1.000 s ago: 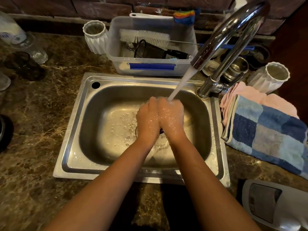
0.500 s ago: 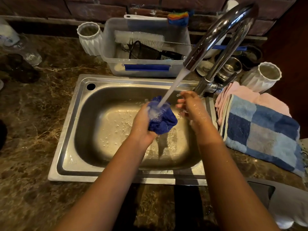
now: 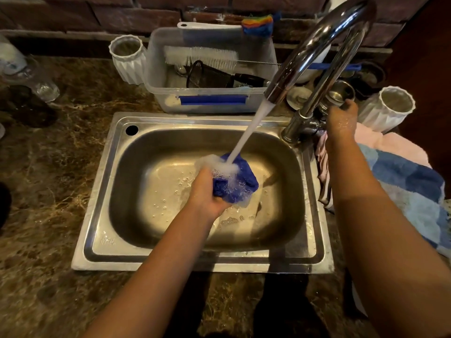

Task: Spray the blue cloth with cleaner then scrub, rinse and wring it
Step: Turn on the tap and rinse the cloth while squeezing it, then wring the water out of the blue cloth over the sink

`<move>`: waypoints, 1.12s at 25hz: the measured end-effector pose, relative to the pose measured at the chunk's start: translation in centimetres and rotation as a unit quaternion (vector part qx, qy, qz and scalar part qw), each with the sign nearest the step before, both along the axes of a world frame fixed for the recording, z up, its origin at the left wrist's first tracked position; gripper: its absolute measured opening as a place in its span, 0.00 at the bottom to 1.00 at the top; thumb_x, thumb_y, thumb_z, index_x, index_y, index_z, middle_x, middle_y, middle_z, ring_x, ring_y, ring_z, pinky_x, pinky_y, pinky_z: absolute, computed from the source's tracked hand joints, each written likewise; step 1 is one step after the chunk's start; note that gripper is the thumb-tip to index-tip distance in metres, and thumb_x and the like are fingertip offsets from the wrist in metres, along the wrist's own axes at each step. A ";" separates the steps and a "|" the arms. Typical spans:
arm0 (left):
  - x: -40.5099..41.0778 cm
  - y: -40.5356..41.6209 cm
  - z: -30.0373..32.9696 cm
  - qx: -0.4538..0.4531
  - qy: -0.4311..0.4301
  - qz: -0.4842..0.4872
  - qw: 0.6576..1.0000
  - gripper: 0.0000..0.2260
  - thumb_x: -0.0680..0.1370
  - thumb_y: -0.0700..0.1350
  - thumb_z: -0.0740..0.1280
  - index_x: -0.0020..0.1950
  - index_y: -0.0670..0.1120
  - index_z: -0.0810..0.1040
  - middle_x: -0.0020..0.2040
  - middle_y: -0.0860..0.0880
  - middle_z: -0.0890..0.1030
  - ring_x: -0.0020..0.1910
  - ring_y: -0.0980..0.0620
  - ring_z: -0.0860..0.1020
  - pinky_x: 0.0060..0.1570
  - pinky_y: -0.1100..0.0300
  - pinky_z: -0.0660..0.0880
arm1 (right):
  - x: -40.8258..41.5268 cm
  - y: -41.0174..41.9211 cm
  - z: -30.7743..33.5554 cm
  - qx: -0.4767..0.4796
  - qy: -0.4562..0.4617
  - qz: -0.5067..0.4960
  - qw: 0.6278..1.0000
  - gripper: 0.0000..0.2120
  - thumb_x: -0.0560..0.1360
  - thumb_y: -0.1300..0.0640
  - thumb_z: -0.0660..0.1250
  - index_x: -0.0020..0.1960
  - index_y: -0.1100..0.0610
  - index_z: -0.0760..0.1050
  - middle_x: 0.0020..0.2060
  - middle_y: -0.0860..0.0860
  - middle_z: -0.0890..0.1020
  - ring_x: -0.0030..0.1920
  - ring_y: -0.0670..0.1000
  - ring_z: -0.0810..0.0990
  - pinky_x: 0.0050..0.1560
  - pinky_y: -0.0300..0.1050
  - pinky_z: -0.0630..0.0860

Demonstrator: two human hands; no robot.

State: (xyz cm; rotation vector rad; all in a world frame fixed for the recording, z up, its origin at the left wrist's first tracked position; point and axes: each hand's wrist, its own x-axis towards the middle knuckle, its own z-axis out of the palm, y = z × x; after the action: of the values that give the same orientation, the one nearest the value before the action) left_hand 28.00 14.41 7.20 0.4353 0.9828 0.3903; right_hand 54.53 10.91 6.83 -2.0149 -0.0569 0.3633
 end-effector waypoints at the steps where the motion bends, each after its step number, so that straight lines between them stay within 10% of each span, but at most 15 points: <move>1: -0.2 0.1 -0.3 -0.036 0.000 0.022 0.999 0.05 0.68 0.37 0.65 0.36 0.43 0.80 0.30 0.45 0.76 0.30 0.48 0.75 0.40 0.55 0.73 | 0.2 -0.1 -0.3 0.011 0.002 -0.010 1.000 0.24 0.73 0.58 0.58 0.69 0.55 0.62 0.64 0.55 0.75 0.58 0.53 0.74 0.58 0.43 0.69; 5: -0.4 0.0 -0.7 -0.077 0.006 0.038 0.996 0.07 0.70 0.40 0.67 0.45 0.43 0.81 0.35 0.45 0.82 0.41 0.45 0.80 0.53 0.44 0.77 | 0.0 0.0 -0.2 0.063 0.016 -0.021 0.998 0.23 0.73 0.58 0.59 0.68 0.54 0.65 0.62 0.55 0.75 0.53 0.49 0.73 0.57 0.43 0.70; 15: -1.8 -0.1 -0.8 -0.045 0.060 0.026 0.997 0.06 0.75 0.43 0.64 0.43 0.44 0.80 0.39 0.45 0.83 0.41 0.45 0.81 0.47 0.46 0.79 | -7.0 -1.9 0.4 0.047 -0.067 0.047 0.996 0.30 0.74 0.57 0.61 0.73 0.56 0.54 0.72 0.56 0.65 0.71 0.55 0.64 0.72 0.53 0.61; 18: -2.9 0.3 -0.7 0.020 0.108 0.034 0.993 0.04 0.77 0.42 0.62 0.45 0.45 0.76 0.39 0.46 0.81 0.39 0.47 0.80 0.43 0.48 0.79 | -15.1 -3.8 -0.5 0.057 -0.001 0.250 0.967 0.28 0.73 0.56 0.64 0.71 0.47 0.58 0.70 0.52 0.67 0.68 0.50 0.66 0.66 0.50 0.68; 20: -3.4 0.6 0.0 0.070 0.119 0.024 0.990 0.05 0.77 0.42 0.61 0.43 0.45 0.74 0.37 0.46 0.80 0.35 0.49 0.80 0.41 0.52 0.78 | -19.3 -4.2 -0.3 0.073 0.138 0.442 0.883 0.31 0.72 0.53 0.67 0.70 0.42 0.58 0.69 0.49 0.68 0.67 0.48 0.68 0.63 0.47 0.70; 23: -4.3 1.5 1.7 0.160 0.122 -0.048 0.978 0.09 0.78 0.43 0.58 0.41 0.47 0.75 0.36 0.48 0.81 0.32 0.54 0.80 0.36 0.57 0.77 | -20.7 -3.9 0.4 0.093 0.153 0.487 0.855 0.28 0.70 0.54 0.71 0.66 0.44 0.64 0.60 0.44 0.74 0.60 0.49 0.76 0.60 0.54 0.76; 26: -6.1 2.8 2.9 0.309 0.188 -0.234 0.903 0.10 0.80 0.45 0.55 0.46 0.49 0.76 0.46 0.46 0.80 0.43 0.52 0.79 0.39 0.56 0.78 | -19.8 -3.8 1.2 0.054 0.033 0.456 0.888 0.16 0.72 0.55 0.69 0.57 0.50 0.70 0.52 0.47 0.77 0.55 0.53 0.78 0.56 0.57 0.77; 28: -7.0 3.4 3.6 0.429 0.275 -0.342 0.790 0.13 0.81 0.46 0.54 0.48 0.44 0.77 0.47 0.42 0.80 0.48 0.44 0.78 0.44 0.51 0.77 | -19.6 -3.8 1.4 0.044 -0.004 0.458 0.888 0.12 0.73 0.56 0.67 0.54 0.53 0.70 0.53 0.53 0.77 0.53 0.54 0.77 0.56 0.58 0.76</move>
State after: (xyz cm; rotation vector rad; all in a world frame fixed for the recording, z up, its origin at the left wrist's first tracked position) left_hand 21.04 17.79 10.75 1.7635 1.0797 0.0032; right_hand 34.95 7.09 8.22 -1.7799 -1.0348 0.9198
